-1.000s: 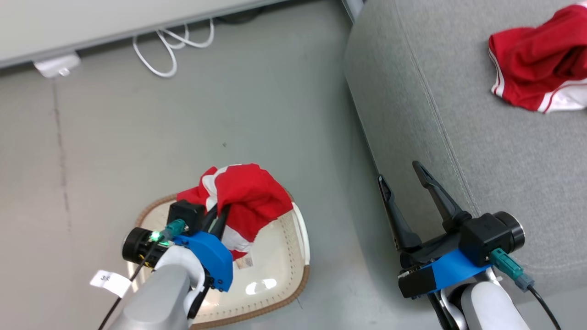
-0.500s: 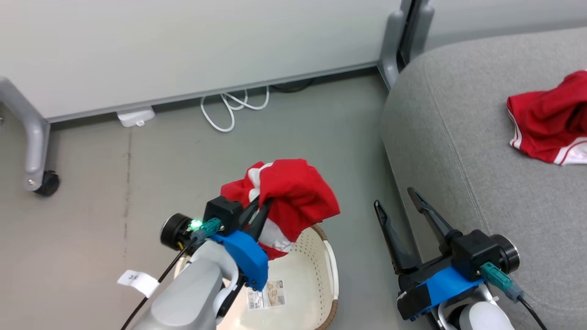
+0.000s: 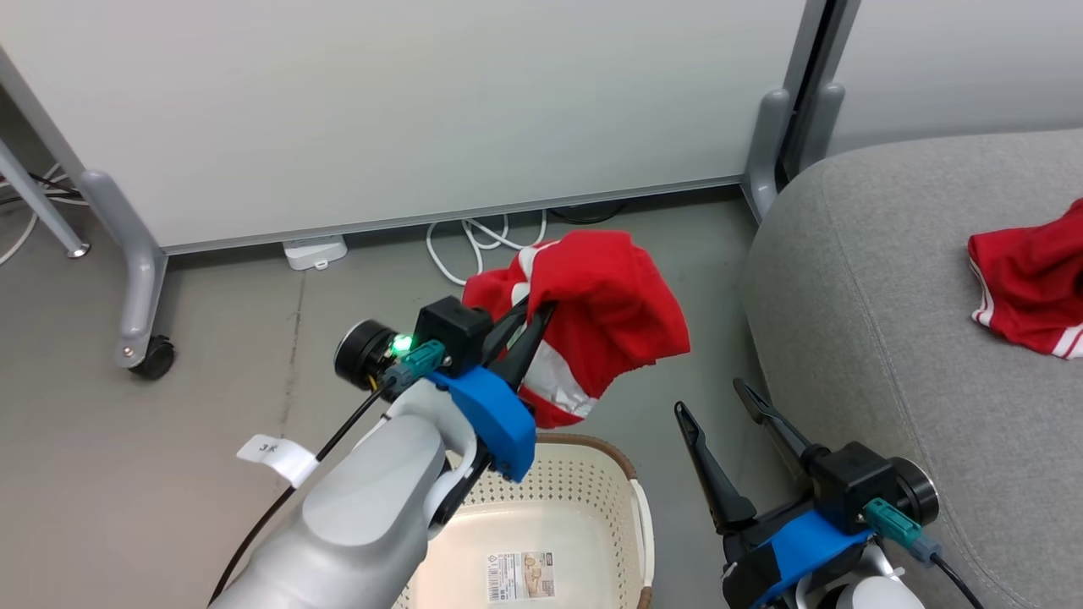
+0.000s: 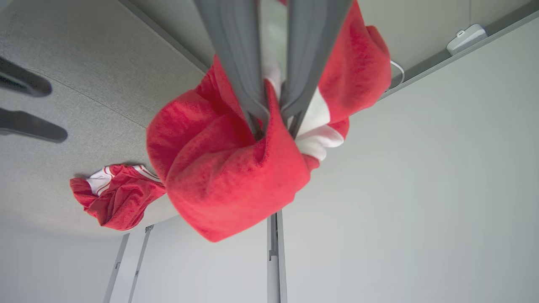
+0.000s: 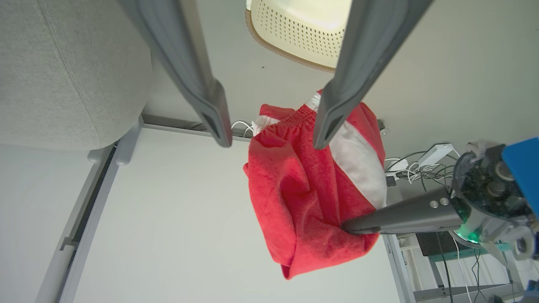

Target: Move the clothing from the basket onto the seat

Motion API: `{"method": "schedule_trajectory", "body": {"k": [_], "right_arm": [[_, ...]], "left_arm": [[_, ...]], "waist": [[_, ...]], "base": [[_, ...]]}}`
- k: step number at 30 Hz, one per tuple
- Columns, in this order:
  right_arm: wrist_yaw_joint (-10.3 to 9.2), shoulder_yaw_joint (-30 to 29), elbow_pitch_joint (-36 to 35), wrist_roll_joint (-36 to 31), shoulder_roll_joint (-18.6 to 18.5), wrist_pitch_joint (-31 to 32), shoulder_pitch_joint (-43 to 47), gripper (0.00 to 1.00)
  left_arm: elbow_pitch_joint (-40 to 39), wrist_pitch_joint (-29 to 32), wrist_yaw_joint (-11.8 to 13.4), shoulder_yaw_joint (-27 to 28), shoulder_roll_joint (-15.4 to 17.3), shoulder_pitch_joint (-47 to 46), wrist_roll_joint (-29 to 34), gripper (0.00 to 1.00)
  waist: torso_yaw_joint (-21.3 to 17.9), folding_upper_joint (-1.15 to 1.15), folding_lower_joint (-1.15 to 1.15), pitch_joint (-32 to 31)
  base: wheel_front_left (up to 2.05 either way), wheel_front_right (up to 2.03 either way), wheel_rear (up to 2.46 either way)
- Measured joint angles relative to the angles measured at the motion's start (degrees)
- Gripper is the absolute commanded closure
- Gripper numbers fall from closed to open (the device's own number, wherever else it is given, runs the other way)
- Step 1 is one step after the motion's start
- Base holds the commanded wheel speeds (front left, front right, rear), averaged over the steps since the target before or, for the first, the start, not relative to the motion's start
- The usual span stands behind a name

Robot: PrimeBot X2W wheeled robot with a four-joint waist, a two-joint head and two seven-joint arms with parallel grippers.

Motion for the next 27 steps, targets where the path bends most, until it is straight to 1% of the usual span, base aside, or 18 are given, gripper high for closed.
{"method": "schedule_trajectory", "body": {"k": [8,15,27], "right_arm": [[0.00,0.1,1.4,1.2,0.0,0.5,0.0,0.00],[0.00,0.2,2.2,1.3,0.0,1.0,-0.2,0.00],[0.00,-0.4,3.5,-1.6,0.0,3.3,-4.2,0.00]], "left_arm": [[-0.5,0.6,0.0,-1.8,-0.6,-2.8,-1.7,1.00],[-0.3,0.7,0.0,-3.2,-0.7,-3.2,-2.8,1.00],[0.5,0.4,0.0,-5.6,0.1,-1.9,-2.5,1.00]], "waist": [[1.7,0.00,0.00,-1.3],[2.0,0.00,0.00,-1.9],[2.1,0.00,0.01,-2.3]], "base": [[0.00,0.00,0.00],[0.00,0.00,0.00],[0.00,0.00,0.00]]}}
